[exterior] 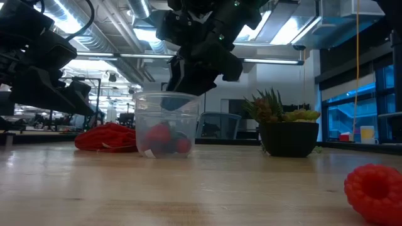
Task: Pick and placing Produce into tupperware
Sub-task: Put the red raspberry into the container
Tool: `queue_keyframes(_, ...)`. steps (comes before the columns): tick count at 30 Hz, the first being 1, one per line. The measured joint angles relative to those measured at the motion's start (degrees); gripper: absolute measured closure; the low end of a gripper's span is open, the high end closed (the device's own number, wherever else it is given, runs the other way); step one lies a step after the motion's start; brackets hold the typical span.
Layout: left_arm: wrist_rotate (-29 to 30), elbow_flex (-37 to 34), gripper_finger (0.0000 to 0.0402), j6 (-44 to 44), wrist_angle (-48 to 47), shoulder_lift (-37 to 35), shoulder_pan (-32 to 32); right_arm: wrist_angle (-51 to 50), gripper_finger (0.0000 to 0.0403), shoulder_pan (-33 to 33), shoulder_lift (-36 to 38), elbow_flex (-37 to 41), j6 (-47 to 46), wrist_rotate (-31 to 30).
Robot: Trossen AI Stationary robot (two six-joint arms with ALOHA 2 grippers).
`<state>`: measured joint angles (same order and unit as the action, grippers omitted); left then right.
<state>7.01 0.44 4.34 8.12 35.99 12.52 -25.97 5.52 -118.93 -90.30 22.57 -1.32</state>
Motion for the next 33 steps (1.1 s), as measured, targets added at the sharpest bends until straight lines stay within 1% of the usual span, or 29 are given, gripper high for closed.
queue_keyframes(4,0.0,0.0,0.0209,0.0,0.0,0.0,0.0,-0.4,0.0188,0.1,0.3,0.0,-0.1,0.0)
queue_keyframes(9,0.0,0.0,0.0209,0.0,0.0,0.0,0.0,-0.5,0.0181,2.1,3.1,-0.1,-0.4,0.2)
queue_keyframes(13,0.0,0.0,0.0209,0.0,-0.2,0.0,0.0,-5.6,0.0181,4.9,5.5,-0.1,-1.1,3.9)
queue_keyframes(17,0.0,0.0,0.0209,0.0,-0.2,0.0,0.0,-8.4,0.0180,8.4,6.0,-0.1,-5.0,7.4)
queue_keyframes(23,0.0,0.0,0.0209,0.0,-0.1,0.0,0.0,-12.6,0.0180,14.7,5.6,0.0,-8.7,8.7)
queue_keyframes(25,0.0,0.0,0.0209,0.0,-0.1,0.0,0.0,-11.6,0.0180,16.4,5.6,0.8,-10.4,8.6)
queue_keyframes(29,0.0,0.0,0.0209,0.0,0.0,0.0,0.0,-8.0,0.0180,20.0,5.6,3.7,-11.0,8.1)
queue_keyframes(33,0.0,0.0,0.0209,0.0,0.0,0.0,0.0,-0.6,0.0180,22.8,5.6,7.6,-13.3,7.3)
